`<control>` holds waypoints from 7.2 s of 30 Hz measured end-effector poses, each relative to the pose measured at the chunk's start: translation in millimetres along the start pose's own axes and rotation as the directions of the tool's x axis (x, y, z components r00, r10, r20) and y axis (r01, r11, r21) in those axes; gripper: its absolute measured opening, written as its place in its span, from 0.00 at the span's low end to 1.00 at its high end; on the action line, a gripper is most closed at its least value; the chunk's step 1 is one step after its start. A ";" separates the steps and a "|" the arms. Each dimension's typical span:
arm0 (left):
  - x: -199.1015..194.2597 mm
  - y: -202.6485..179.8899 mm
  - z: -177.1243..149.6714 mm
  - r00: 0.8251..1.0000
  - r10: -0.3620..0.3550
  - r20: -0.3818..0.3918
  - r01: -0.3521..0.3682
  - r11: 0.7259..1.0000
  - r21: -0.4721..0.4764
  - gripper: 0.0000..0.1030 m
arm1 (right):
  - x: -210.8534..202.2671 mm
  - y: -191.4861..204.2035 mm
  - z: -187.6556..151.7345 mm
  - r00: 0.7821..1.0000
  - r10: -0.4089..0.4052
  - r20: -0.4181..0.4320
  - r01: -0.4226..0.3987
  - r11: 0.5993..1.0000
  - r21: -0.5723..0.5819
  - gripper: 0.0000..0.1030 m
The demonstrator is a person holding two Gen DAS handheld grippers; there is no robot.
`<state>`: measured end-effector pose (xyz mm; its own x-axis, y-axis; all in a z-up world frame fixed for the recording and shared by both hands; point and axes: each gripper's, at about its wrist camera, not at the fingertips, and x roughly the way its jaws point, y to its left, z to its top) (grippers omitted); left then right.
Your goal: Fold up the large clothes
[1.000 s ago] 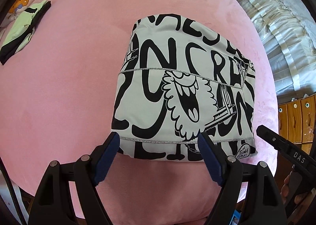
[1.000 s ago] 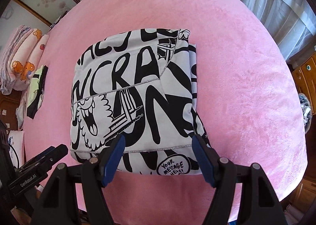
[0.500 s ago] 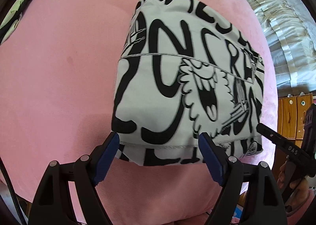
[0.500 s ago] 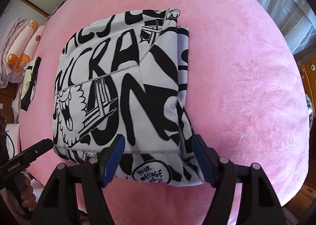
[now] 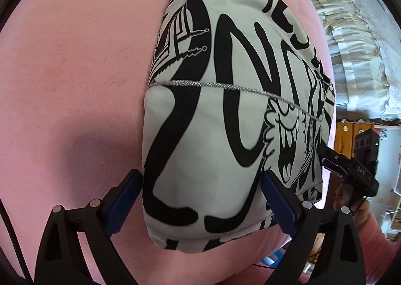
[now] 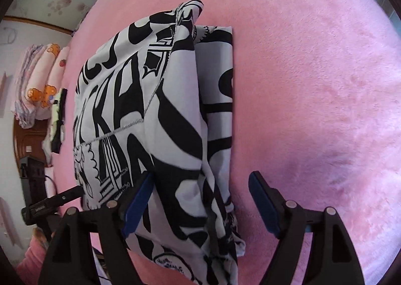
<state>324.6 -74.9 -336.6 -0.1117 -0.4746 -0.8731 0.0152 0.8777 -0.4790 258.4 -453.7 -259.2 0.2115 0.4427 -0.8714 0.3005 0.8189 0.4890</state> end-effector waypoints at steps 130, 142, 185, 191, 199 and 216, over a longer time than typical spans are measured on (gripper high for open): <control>-405.0 608.0 250.8 0.846 0.375 0.379 -0.278 0.917 -0.287 0.53 | 372.0 694.4 153.1 0.941 0.300 -0.159 -0.338 0.780 -0.527 0.19; -387.4 666.6 236.0 0.885 0.136 0.445 -0.035 0.973 -0.228 0.73 | 398.2 710.4 165.5 0.950 0.247 -0.193 -0.313 0.718 -0.622 0.30; -443.2 424.1 14.3 0.593 0.524 0.612 -0.220 0.836 -0.502 0.80 | 107.6 558.5 5.0 0.968 0.194 0.157 -0.061 0.795 -0.603 0.53; -449.2 346.1 -88.8 0.579 0.512 0.634 -0.193 0.842 -0.504 0.80 | 50.6 497.4 -45.4 0.967 0.194 0.163 -0.062 0.806 -0.588 0.69; -401.9 252.2 -237.8 0.630 0.509 0.587 -0.220 0.841 -0.493 0.80 | -8.7 384.0 -110.1 0.980 0.079 0.185 0.024 0.867 -0.498 0.81; -329.8 123.7 -325.5 0.808 0.390 0.441 -0.256 0.907 -0.334 0.80 | -106.0 243.5 -218.6 0.985 -0.068 0.161 0.117 0.941 -0.317 0.88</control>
<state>39.9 212.0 -78.3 0.3540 -0.0703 -0.9326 -0.2898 0.9399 -0.1809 105.8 -221.3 -56.6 0.3379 0.3214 -0.8846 0.0124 0.9383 0.3456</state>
